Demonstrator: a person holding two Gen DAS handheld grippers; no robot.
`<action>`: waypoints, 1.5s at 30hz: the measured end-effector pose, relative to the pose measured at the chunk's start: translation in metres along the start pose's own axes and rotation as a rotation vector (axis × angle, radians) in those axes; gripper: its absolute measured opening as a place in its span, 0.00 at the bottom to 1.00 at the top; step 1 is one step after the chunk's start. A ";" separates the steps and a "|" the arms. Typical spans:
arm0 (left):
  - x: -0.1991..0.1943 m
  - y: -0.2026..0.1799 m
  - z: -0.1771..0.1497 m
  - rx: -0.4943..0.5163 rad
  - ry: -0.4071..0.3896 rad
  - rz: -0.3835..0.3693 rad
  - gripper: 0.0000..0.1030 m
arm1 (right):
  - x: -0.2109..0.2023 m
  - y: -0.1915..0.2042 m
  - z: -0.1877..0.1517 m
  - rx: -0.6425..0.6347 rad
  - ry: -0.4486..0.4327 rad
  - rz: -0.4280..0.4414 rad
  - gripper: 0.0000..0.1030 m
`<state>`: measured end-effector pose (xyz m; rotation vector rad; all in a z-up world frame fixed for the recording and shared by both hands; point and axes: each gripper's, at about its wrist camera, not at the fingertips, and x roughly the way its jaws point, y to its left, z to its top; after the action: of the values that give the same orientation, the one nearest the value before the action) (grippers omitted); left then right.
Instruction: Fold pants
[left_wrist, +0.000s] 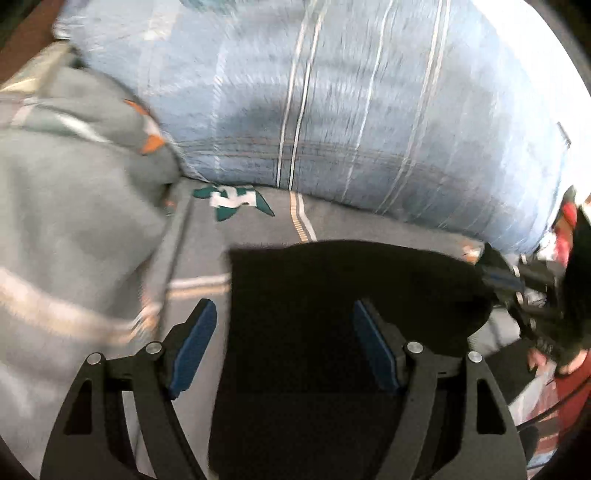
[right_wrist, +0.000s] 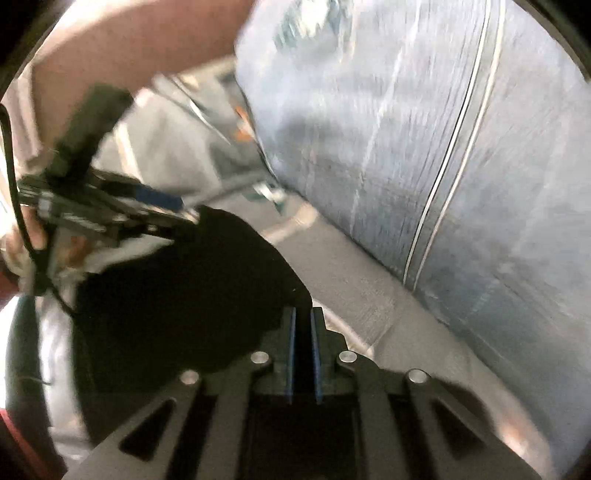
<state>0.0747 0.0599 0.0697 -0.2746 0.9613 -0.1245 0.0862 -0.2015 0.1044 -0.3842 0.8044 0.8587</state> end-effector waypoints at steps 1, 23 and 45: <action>-0.018 0.004 -0.009 -0.018 -0.023 -0.013 0.74 | -0.018 0.012 -0.008 -0.003 -0.020 -0.003 0.06; -0.043 -0.051 -0.110 0.008 -0.027 -0.015 0.79 | -0.127 0.055 -0.166 0.458 -0.124 -0.221 0.42; 0.002 -0.122 -0.106 0.161 0.015 -0.042 0.79 | -0.137 -0.128 -0.203 0.884 0.035 -0.535 0.03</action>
<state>-0.0093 -0.0759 0.0456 -0.1454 0.9553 -0.2413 0.0386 -0.4721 0.0756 0.1760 0.9701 -0.0431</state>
